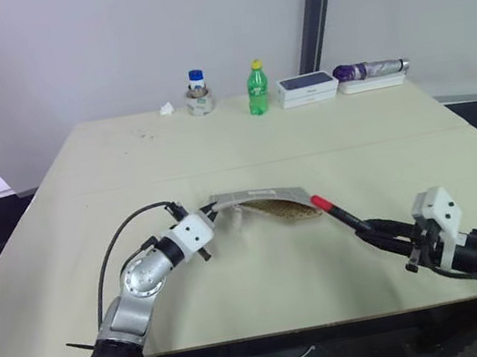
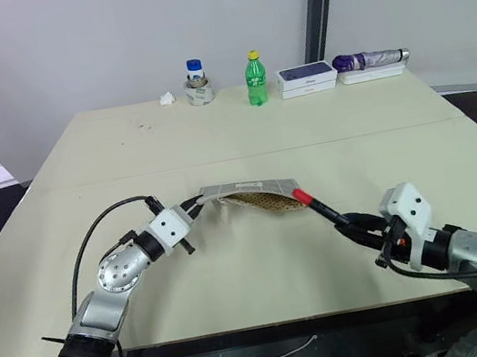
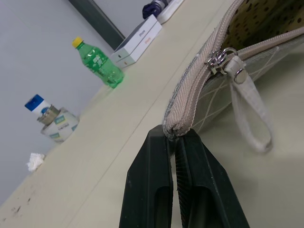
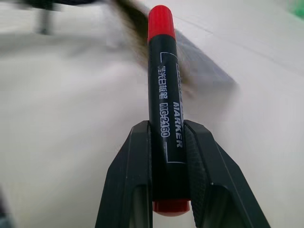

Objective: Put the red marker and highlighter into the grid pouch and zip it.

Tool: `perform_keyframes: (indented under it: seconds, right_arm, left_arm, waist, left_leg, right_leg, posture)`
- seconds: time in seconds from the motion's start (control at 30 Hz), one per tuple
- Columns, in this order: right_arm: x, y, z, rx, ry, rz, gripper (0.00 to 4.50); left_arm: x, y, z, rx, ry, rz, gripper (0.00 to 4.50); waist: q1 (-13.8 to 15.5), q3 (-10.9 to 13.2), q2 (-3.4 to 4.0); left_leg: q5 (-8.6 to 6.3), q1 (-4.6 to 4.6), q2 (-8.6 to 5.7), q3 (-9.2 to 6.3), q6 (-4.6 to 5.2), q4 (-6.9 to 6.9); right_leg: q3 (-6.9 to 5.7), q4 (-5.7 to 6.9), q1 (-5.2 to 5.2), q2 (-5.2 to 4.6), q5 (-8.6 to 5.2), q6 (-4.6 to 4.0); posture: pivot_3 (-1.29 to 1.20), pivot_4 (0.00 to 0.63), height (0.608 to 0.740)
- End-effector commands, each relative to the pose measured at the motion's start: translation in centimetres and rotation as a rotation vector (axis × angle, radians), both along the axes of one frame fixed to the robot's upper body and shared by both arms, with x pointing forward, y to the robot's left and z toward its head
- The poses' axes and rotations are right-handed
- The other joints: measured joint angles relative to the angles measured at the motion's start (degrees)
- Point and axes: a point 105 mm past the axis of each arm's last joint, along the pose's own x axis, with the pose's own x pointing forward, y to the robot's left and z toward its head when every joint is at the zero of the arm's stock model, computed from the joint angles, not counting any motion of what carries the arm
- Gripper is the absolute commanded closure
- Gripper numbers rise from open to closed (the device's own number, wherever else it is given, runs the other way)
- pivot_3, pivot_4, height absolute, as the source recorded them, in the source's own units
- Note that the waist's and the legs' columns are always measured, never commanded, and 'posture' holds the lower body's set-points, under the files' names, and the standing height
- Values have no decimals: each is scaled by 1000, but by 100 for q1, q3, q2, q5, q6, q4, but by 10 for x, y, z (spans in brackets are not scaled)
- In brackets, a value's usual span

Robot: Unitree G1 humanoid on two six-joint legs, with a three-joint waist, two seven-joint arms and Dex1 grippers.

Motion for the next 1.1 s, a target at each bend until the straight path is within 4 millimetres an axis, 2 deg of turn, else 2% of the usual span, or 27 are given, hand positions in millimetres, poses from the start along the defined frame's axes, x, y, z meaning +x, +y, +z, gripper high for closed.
perform_keyframes:
  seconds: [0.03,0.13,0.43,0.53,0.63,0.77,0.9,1.0,1.1]
  right_arm:
    - [10,8,7,-98,-68,19,4105]
    - [26,3,1,-207,-95,-33,4105]
    - [52,11,3,-250,-147,-30,4105]
    - [49,16,14,-166,-171,-11,4105]
    - [32,26,23,-70,-173,83,4105]
    - [15,25,6,-170,-130,168,4105]
    - [25,7,-10,-312,-147,93,4105]
    - [35,2,-8,-251,-147,13,4105]
    - [35,2,-8,-244,-156,10,4105]
  left_arm:
    - [-1,-12,15,-10,-64,-39,4500]
    - [-3,-18,18,-14,-75,-59,4500]
    - [-9,-38,16,-23,-68,-119,4500]
    - [-8,-41,17,-27,-68,-115,4500]
    - [-5,-38,14,-17,-64,-100,4500]
    - [-6,-38,14,-18,-65,-99,4500]
    - [-5,-39,14,-15,-67,-107,4500]
    - [-7,-43,14,-1,-72,-124,4500]
    - [-7,-44,12,-4,-61,-125,4500]
  waist:
    - [-4,0,0]
    - [-5,0,0]
    - [-4,0,1]
    - [-4,0,0]
    - [3,0,0]
    - [-1,0,0]
    - [-6,0,0]
    - [-13,0,1]
    - [-7,0,1]
  left_leg:
    - [0,0,0,0,0,1]
    - [0,-1,-5,0,0,3]
    - [1,-2,-6,1,-1,2]
    - [0,-3,-5,1,-1,2]
    - [1,-3,-5,1,-1,1]
    - [0,-3,-5,0,0,2]
    - [0,-2,-5,1,0,7]
    - [1,-1,-3,1,-1,7]
    - [1,-2,-3,1,-2,6]
  right_leg:
    - [0,0,0,-1,0,0]
    - [0,1,-1,0,0,0]
    - [0,0,-3,0,0,0]
    - [0,0,-4,1,0,0]
    - [0,0,-4,1,0,0]
    - [-1,-1,-2,0,0,0]
    - [0,1,-2,0,0,0]
    - [1,3,-2,3,0,0]
    - [1,2,-3,3,0,0]
  posture:
    - [0,150,740]
    - [0,150,740]
    - [0,150,740]
    - [0,150,740]
    - [0,150,740]
    - [0,150,740]
    - [0,150,740]
    - [0,150,740]
    - [0,150,740]
